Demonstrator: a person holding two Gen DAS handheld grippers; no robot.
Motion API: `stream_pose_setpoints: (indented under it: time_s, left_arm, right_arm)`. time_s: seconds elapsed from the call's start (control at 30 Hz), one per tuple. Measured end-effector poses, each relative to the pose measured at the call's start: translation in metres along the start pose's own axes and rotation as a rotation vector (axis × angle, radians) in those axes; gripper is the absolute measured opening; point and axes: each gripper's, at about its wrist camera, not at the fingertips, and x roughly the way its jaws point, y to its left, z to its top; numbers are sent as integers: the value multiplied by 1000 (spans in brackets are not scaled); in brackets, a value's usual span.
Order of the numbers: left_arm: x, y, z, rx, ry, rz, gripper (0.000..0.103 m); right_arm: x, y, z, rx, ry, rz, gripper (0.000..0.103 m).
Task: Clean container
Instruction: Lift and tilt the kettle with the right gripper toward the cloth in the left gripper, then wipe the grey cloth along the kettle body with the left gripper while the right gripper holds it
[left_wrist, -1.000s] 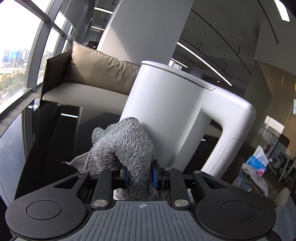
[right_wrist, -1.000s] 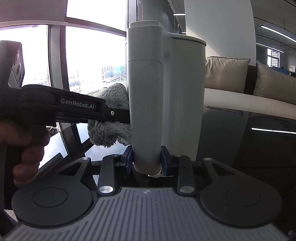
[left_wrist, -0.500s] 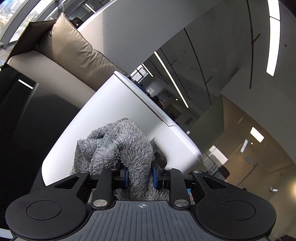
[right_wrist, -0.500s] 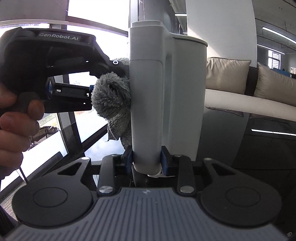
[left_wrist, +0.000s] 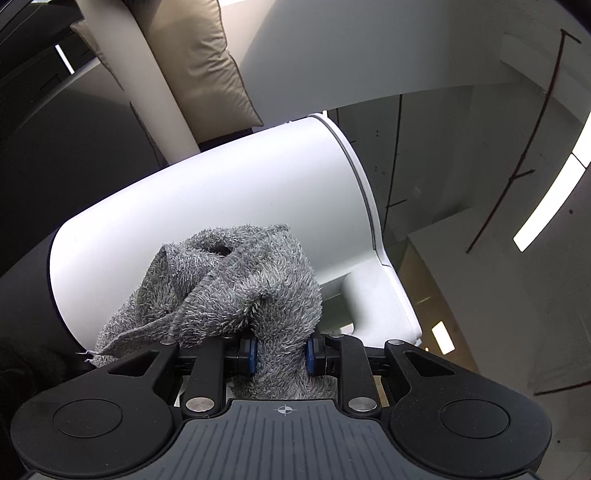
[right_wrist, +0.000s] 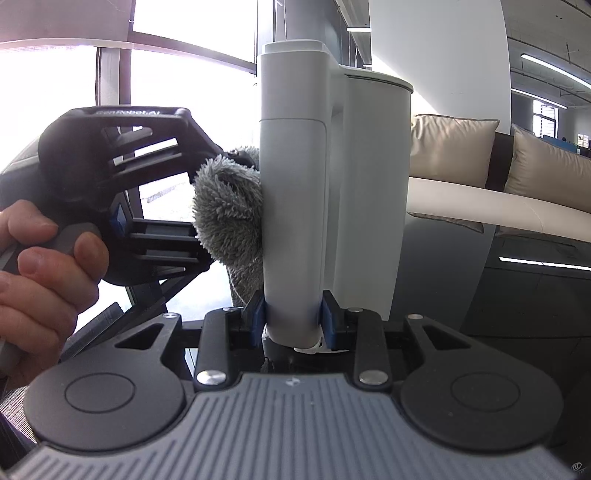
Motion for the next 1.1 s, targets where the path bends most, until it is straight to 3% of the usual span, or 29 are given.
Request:
stream_pose_setpoints:
  time_s: [0.37, 0.77, 0.83, 1.1]
  left_arm:
    - [12, 21, 6, -40, 38, 69, 21]
    - [30, 45, 22, -51, 4, -59, 21]
    - [40, 57, 23, -49, 15, -26, 21]
    - [11, 45, 31, -71, 28, 22, 21]
  right_arm:
    - [1, 0, -1, -6, 1, -3, 32]
    - [0, -1, -4, -8, 1, -2, 32]
    - [0, -1, -4, -6, 1, -2, 32]
    - [1, 0, -3, -5, 3, -2, 32]
